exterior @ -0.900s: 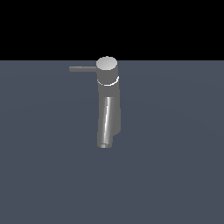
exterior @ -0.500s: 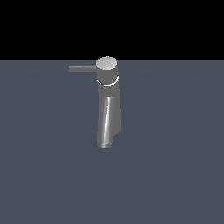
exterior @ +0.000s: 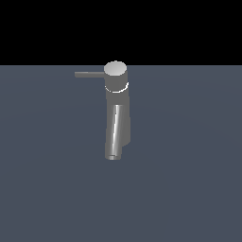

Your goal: Turn on the faucet by rotating a designated handle.

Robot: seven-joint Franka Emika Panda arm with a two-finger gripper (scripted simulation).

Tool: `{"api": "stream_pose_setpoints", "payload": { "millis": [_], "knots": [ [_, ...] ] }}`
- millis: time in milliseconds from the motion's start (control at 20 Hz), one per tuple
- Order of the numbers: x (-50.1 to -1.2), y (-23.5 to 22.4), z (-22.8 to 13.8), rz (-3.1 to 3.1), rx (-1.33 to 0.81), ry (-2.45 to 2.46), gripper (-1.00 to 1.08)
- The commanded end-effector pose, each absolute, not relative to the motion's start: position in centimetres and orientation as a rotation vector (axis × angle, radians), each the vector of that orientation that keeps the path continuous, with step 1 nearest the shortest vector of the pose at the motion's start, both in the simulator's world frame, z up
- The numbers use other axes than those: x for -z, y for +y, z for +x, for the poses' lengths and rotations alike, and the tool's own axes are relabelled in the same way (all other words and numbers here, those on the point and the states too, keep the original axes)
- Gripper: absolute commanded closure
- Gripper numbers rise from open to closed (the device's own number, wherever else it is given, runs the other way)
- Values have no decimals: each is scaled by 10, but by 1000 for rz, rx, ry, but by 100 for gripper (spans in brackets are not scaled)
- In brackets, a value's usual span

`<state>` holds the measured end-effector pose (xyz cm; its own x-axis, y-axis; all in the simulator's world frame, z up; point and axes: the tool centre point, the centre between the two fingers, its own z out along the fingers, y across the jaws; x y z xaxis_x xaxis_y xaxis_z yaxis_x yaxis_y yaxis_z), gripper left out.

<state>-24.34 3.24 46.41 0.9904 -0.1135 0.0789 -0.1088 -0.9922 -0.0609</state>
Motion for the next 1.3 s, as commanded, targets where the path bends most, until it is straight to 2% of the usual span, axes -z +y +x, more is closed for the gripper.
{"api": "stream_pose_setpoints", "payload": {
  "millis": [0, 1250],
  "knots": [
    [-455, 38, -240, -3055, 149, 258, 108],
    [-363, 93, -165, -2608, 392, 1185, 108]
  ]
}}
